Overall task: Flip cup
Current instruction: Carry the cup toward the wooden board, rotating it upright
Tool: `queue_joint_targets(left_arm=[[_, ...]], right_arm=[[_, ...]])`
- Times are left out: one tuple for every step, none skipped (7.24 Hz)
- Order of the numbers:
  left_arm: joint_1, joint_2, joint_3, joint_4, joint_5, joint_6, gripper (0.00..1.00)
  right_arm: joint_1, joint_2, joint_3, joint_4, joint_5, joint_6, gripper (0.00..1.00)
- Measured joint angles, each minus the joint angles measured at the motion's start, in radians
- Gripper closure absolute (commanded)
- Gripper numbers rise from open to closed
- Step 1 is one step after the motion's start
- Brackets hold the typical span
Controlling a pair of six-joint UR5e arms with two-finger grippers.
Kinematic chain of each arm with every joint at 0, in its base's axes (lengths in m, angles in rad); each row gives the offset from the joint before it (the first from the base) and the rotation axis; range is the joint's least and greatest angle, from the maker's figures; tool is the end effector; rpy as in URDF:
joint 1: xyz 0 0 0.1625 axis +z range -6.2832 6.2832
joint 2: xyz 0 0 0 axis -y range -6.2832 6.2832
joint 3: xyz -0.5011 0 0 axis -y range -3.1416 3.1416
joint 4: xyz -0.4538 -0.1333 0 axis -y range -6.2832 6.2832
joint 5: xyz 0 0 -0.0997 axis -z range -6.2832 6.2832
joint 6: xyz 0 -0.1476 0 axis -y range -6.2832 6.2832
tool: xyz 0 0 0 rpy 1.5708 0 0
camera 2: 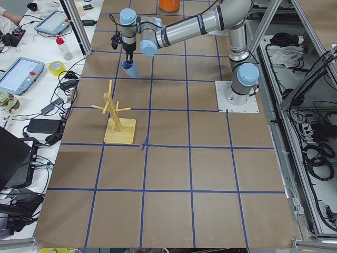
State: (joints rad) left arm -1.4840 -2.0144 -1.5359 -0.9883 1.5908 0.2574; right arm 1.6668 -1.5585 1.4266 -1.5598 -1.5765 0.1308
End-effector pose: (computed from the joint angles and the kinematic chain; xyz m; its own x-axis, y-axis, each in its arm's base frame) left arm -0.0644 -0.7637 0.3066 -0.9847 0.1626 -0.0631 0.1709 0.9718 -0.1622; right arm 0.1868 -0.5575 0.5887 -0.9994 0.0345 -0.0101 0.0355 0.9921 -0.1203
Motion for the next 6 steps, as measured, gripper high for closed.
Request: queue_joint_targets(left_arm=[[0.005,-0.015,-0.005,0.045,0.01,0.024,1.0],[0.007,-0.035,-0.007,0.089,0.012,0.032,1.0],[0.007,-0.055,-0.012,0.131,0.013,0.035,1.0],[0.007,-0.071,-0.024,0.177,0.014,0.038,1.0],[0.007,-0.077,-0.038,0.204,0.014,0.038,1.0],[0.007,-0.079,-0.054,0.217,0.014,0.039,1.0]], right_arm=[[0.0,0.0,0.0,0.0,0.002,0.004,0.0],[0.0,0.0,0.0,-0.001,0.004,0.007,0.0],[0.0,0.0,0.0,-0.001,0.005,0.008,0.0],[0.0,0.0,0.0,-0.002,0.007,0.009,0.0],[0.0,0.0,0.0,-0.002,0.007,0.009,0.0],[0.0,0.0,0.0,-0.002,0.008,0.009,0.0]])
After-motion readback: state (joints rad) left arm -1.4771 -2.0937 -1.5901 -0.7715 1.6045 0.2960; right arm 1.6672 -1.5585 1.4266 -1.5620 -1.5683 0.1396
